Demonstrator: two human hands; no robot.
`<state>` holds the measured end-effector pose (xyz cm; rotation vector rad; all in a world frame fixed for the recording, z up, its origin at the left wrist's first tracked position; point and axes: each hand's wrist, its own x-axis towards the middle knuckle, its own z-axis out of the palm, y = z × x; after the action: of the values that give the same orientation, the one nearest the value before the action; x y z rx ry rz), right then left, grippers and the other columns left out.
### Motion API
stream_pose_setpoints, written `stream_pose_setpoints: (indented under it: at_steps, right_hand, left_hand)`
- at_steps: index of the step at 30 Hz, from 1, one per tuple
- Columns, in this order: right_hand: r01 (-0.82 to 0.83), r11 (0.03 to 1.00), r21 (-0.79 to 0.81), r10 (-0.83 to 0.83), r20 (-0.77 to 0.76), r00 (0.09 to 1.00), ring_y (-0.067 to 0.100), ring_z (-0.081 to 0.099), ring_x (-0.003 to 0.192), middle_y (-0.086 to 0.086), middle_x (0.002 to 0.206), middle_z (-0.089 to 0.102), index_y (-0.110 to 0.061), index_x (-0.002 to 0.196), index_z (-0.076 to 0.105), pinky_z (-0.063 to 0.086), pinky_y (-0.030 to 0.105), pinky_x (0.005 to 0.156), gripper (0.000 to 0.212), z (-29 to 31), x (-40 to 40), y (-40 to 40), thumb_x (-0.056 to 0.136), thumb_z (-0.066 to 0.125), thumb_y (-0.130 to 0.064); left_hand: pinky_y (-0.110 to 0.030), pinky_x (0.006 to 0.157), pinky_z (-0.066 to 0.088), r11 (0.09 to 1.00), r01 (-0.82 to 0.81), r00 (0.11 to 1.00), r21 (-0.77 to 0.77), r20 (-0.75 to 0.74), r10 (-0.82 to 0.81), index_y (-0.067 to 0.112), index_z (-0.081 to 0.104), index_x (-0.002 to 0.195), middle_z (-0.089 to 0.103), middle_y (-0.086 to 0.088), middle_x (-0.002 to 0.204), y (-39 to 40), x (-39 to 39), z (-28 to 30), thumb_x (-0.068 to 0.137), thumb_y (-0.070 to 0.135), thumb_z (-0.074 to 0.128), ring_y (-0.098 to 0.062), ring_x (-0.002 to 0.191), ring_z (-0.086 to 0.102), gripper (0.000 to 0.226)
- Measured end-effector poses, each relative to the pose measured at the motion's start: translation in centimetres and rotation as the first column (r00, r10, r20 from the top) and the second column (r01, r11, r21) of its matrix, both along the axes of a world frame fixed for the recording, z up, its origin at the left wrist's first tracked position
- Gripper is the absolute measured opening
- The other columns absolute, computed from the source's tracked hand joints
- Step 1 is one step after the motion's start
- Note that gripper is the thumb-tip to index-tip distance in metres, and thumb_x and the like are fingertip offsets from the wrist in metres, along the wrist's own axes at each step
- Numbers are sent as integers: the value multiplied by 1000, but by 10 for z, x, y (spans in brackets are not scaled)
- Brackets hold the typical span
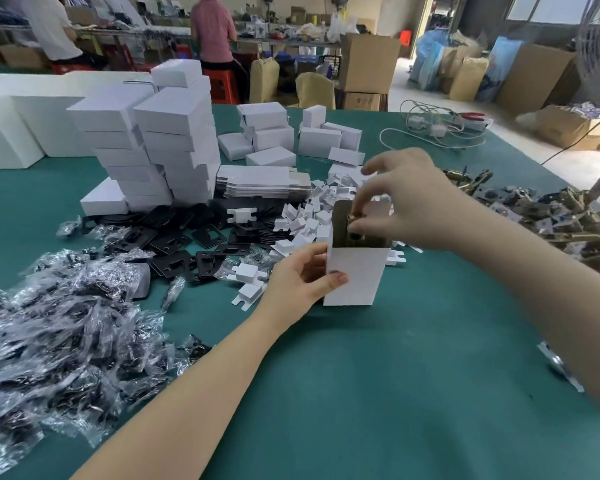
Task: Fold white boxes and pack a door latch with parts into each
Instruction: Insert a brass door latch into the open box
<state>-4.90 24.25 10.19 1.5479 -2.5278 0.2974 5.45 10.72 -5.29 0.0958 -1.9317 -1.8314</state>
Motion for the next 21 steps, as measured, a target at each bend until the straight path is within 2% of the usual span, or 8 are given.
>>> stream_pose_setpoints:
  at_steps: [4,6,9,11,13,15,17,21]
  right_hand:
    - [-25,1000,9,24,29,999,28,38,128,5,133,52,-25,97,76,25,32,104,25,-20,0,-2,82,72,-45]
    - [-88,995,-57,93,93,991,17,51,114,-1,114,61,-22,93,76,34,27,100,23,-21,-3,0,85,71,-43]
    - [60,917,-394,73,314,947,-3,57,82,-25,91,61,-29,97,72,41,6,74,19,-18,-18,6,89,66,-46]
    - [248,778,-577,-27,364,931,-10,57,74,-21,89,64,-28,100,68,39,2,62,17,-28,-36,11,93,62,-42]
    - [355,806,-474,-210,331,920,-2,58,74,-6,94,69,-21,107,68,41,10,66,18,-51,-55,14,94,60,-31]
    - [334,935,-118,-290,286,913,19,61,88,7,110,70,-17,118,66,41,23,77,26,-83,-67,14,94,59,-21]
    - [237,954,183,-276,238,931,30,60,105,12,119,67,-15,122,63,35,28,76,27,-111,-68,11,97,54,-19]
    - [286,940,189,-316,157,936,33,57,108,12,118,64,-17,110,59,36,31,74,16,-129,-66,9,97,51,-24]
  left_hand:
    - [-21,82,54,1000,0,1000,14,2,0,49,67,103,74,7,103,0,-1,-1,75,30,78,-14,98,70,36]
    - [-22,83,53,1000,0,1000,22,2,0,49,68,104,74,5,104,0,-1,-1,75,30,78,-15,99,70,36]
    - [-21,84,53,1000,4,1000,23,0,-4,46,68,104,75,4,104,-1,-1,-1,79,19,79,-15,99,70,38]
    - [-22,85,53,1000,5,1000,17,1,-5,41,68,107,74,2,105,-2,-1,-1,81,14,78,-16,100,70,39]
    - [-24,87,54,1000,-2,1000,11,12,2,36,66,110,74,1,107,-2,-1,-2,81,14,78,-17,102,70,39]
    - [-27,90,53,1000,-8,1000,7,23,8,33,65,113,73,-1,109,-2,-2,-2,80,15,77,-18,104,69,40]
    - [-28,90,54,1000,-13,1000,5,25,13,33,65,113,73,-2,109,-1,-2,-2,79,17,78,-18,104,69,40]
    - [-26,87,54,999,-15,999,30,37,14,37,66,110,74,0,107,-2,-2,-2,75,20,77,-17,103,69,40]
